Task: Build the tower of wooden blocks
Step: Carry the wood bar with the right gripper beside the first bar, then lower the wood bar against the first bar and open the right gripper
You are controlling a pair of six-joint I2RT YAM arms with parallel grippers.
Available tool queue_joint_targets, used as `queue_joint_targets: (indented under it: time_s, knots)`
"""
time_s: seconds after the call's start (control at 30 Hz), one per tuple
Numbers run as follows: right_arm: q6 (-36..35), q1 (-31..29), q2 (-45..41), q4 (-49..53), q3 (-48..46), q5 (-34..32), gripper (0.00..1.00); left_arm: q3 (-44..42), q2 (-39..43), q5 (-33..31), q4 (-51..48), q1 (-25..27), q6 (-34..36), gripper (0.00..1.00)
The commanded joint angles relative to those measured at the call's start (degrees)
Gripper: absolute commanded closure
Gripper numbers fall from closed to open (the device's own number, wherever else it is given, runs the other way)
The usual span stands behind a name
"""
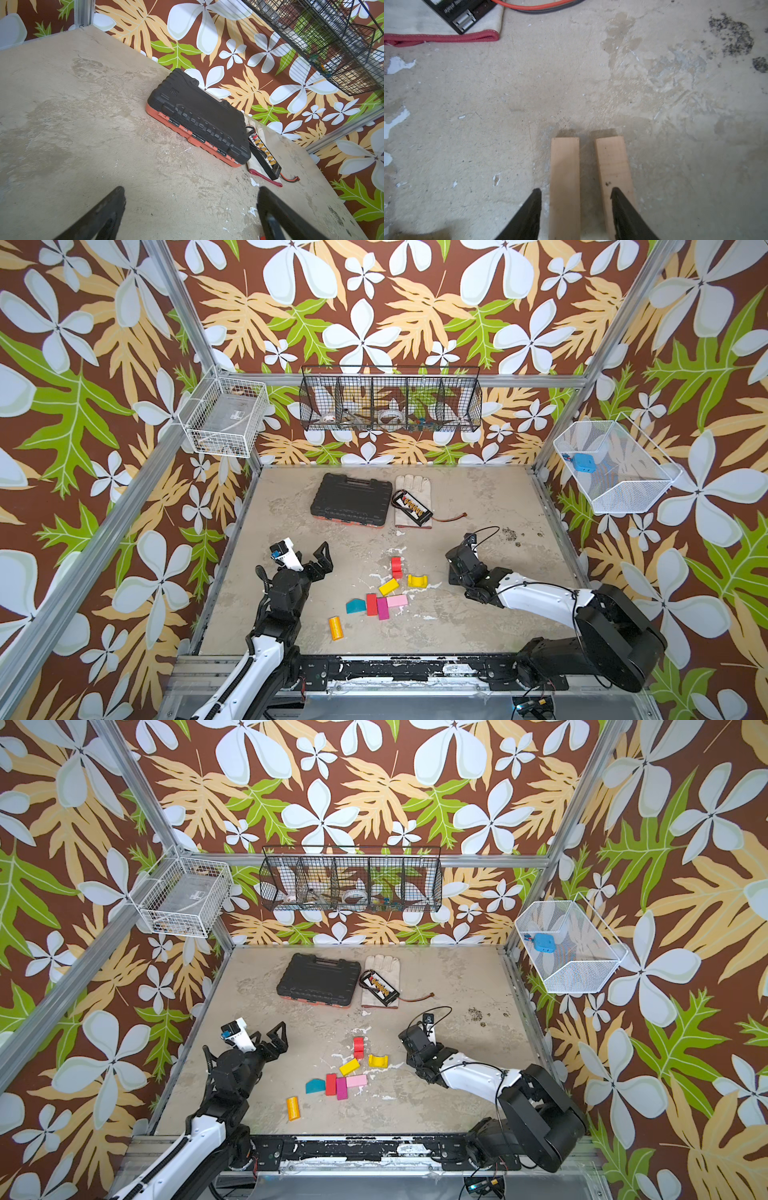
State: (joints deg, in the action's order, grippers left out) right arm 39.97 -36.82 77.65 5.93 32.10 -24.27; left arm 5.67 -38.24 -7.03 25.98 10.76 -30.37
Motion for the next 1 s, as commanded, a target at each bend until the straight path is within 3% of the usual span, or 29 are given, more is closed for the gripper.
queue_joint_targets:
  time_s: [0.0,0.1,0.3,0.53,0.97]
  knots:
    - [0.4,0.1,-2.3,1.8,-0.8,-2.7,0.24,0.0,0.1,0.3,1.6,0.0,0.0,0.0]
    - [-0.2,1.8,-3.9,-0.4,-2.9,-0.4,0.09,0.0,0.2,0.4,1.5,0.0,0.0,0.0]
    - [-1.0,4.9,-4.9,-2.8,-4.6,5.1,0.01,-0.1,0.4,0.5,1.5,0.0,0.0,0.0]
    - [-1.3,4.9,-1.5,-3.7,-3.8,7.2,0.0,-0.2,0.6,0.5,1.5,0.0,0.0,0.0]
    - [-0.4,4.9,2.5,-3.1,-1.9,5.2,0.0,-0.3,0.7,0.7,1.5,0.0,0.0,0.0]
